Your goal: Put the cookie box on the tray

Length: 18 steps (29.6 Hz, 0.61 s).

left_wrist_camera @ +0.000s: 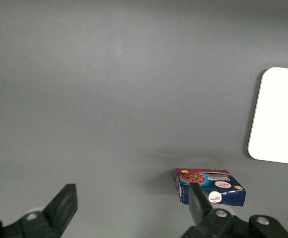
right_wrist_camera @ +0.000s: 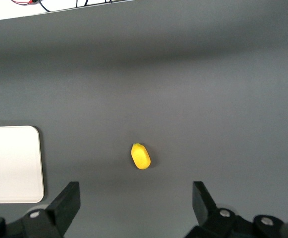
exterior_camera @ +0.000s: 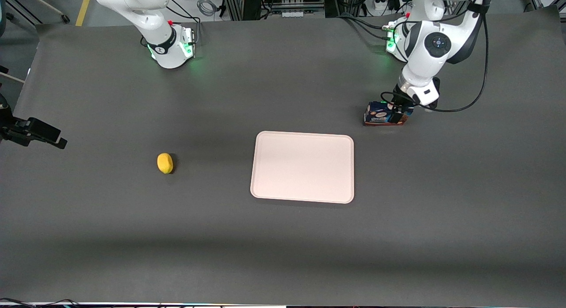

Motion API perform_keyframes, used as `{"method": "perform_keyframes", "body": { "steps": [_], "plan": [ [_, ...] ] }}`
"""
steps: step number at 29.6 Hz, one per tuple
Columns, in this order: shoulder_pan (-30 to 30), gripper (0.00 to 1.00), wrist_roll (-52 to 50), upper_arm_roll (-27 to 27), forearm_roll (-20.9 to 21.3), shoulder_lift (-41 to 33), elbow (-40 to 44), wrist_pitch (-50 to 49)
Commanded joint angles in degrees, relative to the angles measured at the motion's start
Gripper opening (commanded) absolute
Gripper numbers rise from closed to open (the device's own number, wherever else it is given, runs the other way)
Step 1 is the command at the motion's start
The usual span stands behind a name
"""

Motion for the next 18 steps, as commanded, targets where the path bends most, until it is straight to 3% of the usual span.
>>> {"method": "perform_keyframes", "body": {
  "steps": [1, 3, 6, 18],
  "plan": [
    [-1.18, 0.47, -2.23, 0.31, -0.41, -0.74, -3.39, 3.28],
    [-1.18, 0.2, -2.23, 0.31, -0.41, -0.74, -3.39, 3.28],
    [-1.18, 0.04, -2.23, 0.31, -0.41, -0.74, -3.39, 3.28],
    [-1.18, 0.04, -1.87, 0.31, 0.11, -1.0, -0.93, 2.49]
  ]
}}
